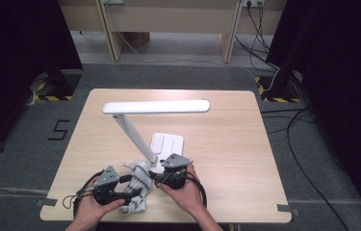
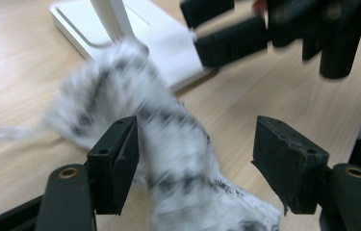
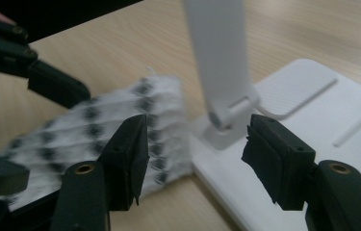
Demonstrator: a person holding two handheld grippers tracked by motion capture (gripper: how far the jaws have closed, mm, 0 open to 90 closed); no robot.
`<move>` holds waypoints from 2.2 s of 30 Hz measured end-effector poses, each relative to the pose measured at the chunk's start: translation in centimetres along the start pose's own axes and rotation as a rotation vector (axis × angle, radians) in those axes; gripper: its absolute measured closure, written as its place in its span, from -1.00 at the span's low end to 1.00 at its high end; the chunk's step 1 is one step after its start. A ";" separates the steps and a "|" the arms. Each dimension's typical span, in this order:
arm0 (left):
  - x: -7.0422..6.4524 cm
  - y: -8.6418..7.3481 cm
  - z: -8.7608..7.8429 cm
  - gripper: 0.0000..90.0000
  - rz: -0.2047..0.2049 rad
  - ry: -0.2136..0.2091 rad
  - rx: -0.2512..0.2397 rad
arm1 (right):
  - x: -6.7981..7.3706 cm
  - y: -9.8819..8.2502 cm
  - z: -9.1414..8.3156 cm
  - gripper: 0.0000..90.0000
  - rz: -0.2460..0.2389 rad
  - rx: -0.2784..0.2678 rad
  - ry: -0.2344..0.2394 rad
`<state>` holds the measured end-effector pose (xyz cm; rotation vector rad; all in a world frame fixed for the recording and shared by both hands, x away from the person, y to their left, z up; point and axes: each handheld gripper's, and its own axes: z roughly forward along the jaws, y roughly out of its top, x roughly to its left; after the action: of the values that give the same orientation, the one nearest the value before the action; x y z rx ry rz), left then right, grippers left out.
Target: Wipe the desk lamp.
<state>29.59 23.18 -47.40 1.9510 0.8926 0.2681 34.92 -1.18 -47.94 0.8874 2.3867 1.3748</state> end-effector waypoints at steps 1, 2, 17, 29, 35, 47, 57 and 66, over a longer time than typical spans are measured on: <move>0.1 0.1 -0.3 -0.27 -0.003 0.004 -0.008 | 0.4 0.1 0.2 -0.12 -0.014 0.004 0.013; 0.1 0.1 -0.3 -0.27 -0.003 0.004 -0.008 | 0.4 0.1 0.2 -0.12 -0.014 0.004 0.013; 3.2 2.9 -3.7 -0.24 -0.038 0.092 -0.093 | 3.7 0.3 3.7 -0.25 -0.092 0.064 0.095; 3.4 7.2 -1.9 -0.24 -0.040 0.031 -0.192 | 4.6 -0.7 6.0 -0.35 -0.125 0.156 0.106; 3.1 9.0 -1.6 -0.27 0.001 0.037 -0.219 | 4.3 -1.0 6.4 -0.32 -0.114 0.165 0.111; 2.7 10.0 -1.6 -0.25 0.009 0.050 -0.239 | 4.2 -1.1 6.4 0.27 -0.081 0.173 0.179; 3.4 10.6 -1.2 -0.16 -0.023 0.098 -0.263 | 4.6 -0.9 6.2 0.57 -0.085 0.192 0.198; 4.1 11.4 -0.8 -0.04 -0.054 0.138 -0.296 | 4.7 -0.7 5.8 0.59 -0.104 0.203 0.198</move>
<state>37.48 23.18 -38.25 1.6483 0.9357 0.4803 33.77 5.52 -51.22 0.6892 2.7188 1.2508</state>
